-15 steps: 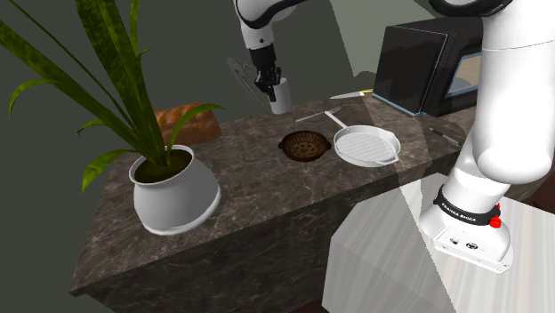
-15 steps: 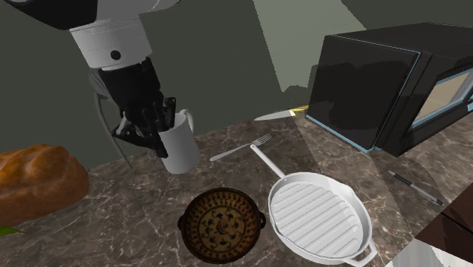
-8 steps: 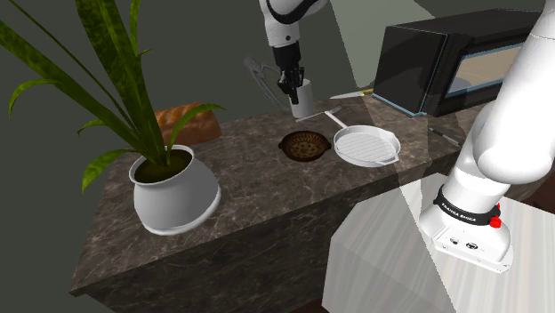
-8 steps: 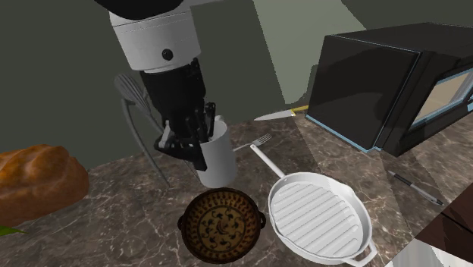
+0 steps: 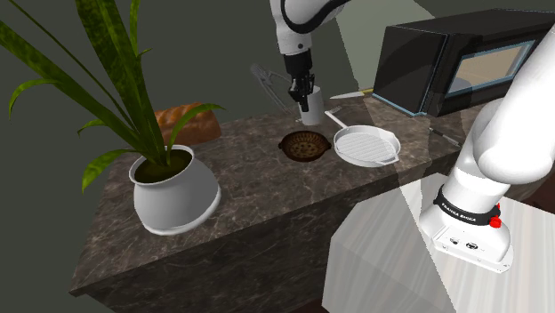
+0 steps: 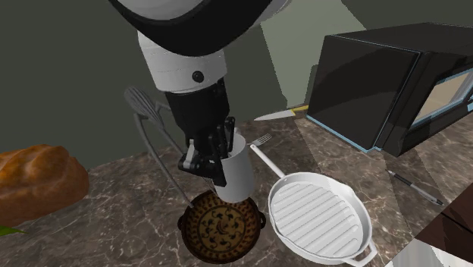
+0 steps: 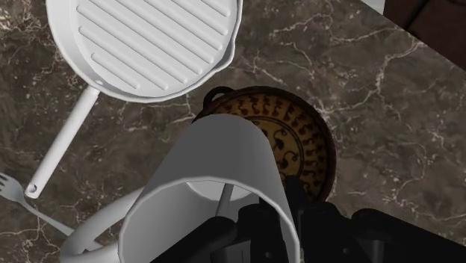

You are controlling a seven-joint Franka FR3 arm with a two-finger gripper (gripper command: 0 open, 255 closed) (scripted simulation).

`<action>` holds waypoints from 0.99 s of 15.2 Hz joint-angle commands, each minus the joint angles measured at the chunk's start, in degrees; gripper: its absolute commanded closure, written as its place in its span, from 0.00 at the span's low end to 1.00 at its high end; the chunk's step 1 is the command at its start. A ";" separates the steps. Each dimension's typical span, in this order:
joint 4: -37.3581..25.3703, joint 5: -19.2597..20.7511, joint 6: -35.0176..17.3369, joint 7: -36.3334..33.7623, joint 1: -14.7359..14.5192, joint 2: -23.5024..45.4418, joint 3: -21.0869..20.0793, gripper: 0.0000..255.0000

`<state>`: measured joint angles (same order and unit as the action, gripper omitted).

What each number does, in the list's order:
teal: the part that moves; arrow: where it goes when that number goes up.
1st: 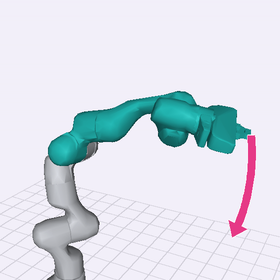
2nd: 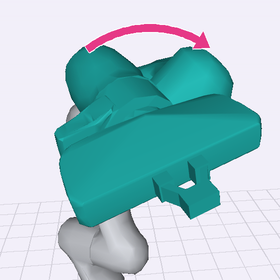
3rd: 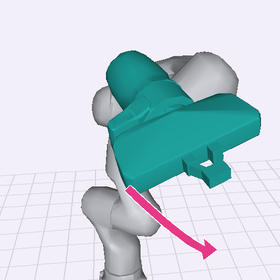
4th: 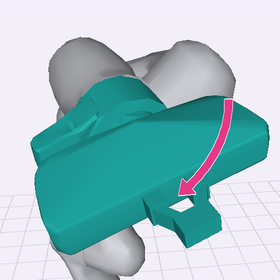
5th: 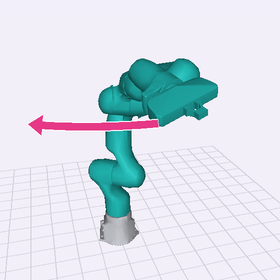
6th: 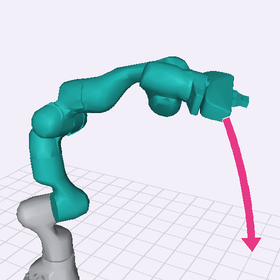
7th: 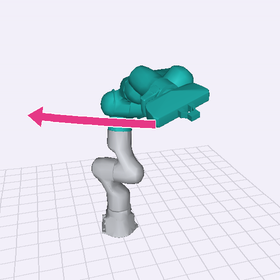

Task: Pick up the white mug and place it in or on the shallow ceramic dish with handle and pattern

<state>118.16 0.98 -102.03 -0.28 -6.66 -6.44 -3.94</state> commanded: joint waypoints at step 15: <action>7.54 0.28 -10.51 -0.27 0.05 2.93 0.01 1.00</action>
<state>125.61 1.25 -112.37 -0.56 -6.62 -3.53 -3.93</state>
